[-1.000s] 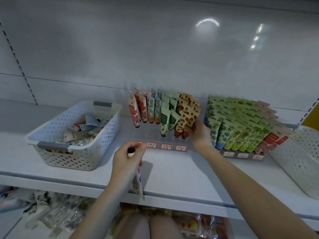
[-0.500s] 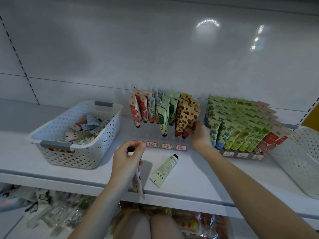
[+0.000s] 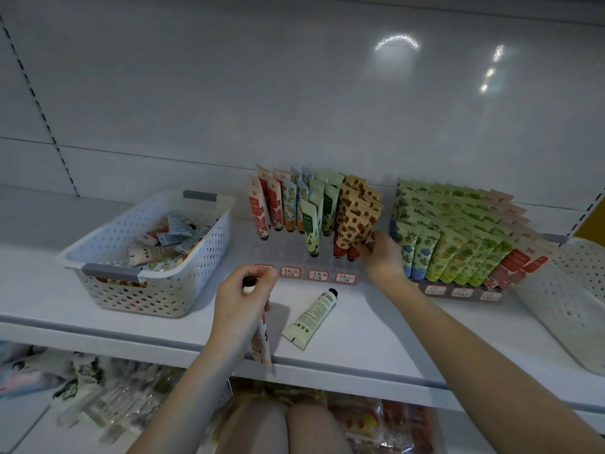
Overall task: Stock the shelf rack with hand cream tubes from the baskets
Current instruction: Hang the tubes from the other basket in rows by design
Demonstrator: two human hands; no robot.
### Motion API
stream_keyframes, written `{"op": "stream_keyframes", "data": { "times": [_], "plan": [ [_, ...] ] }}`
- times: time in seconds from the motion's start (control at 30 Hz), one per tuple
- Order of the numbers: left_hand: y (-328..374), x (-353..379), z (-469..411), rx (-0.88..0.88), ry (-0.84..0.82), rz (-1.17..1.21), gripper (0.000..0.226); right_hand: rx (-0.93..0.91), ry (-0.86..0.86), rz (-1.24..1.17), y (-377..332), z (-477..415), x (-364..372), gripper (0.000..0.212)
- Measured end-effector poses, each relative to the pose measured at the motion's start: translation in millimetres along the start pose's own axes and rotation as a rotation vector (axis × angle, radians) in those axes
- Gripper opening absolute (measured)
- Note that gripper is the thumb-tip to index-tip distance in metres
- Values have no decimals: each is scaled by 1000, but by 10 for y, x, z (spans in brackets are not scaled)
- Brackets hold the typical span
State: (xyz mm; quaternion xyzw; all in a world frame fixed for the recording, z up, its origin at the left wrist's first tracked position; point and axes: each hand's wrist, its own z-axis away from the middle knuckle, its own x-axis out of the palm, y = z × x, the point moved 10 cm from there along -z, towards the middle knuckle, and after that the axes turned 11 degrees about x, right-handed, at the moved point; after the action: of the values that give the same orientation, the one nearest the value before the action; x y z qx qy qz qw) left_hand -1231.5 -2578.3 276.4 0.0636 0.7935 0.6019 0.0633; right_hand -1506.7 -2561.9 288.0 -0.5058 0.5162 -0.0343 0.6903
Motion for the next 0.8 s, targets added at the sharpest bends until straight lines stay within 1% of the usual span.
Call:
{"op": "stream_keyframes", "data": {
  "times": [0.07,0.17,0.23,0.3,0.37,0.43,0.5,0.57,0.67,0.73,0.8],
  "plan": [
    [-2,-17,6,-1,2,-3,10,-16,1,20,21,39,-19,15],
    [-9,-46,11,-4,10,-2,10,-80,-12,61,17,209,-74,15],
    [-6,-68,12,-6,16,-9,12,-177,2,102,-33,373,-131,19],
    [17,-82,15,2,19,-6,12,-324,-11,136,-164,577,-148,21],
    [40,-94,15,8,24,0,11,-492,-150,256,-315,806,23,21],
    [56,-108,15,13,30,2,11,-659,-330,494,-378,1032,330,24],
    [68,-120,22,16,30,3,11,-769,-412,673,-382,1168,535,30],
    [82,-142,28,20,35,1,10,-807,-443,782,-357,1214,661,36],
    [103,-191,35,24,48,-2,8,-856,-446,848,-344,1257,786,32],
    [114,-227,31,30,54,-8,9,-868,-429,815,-352,1247,803,28],
    [123,-264,32,38,58,-9,9,-829,-447,688,-356,1210,761,25]
  ]
}}
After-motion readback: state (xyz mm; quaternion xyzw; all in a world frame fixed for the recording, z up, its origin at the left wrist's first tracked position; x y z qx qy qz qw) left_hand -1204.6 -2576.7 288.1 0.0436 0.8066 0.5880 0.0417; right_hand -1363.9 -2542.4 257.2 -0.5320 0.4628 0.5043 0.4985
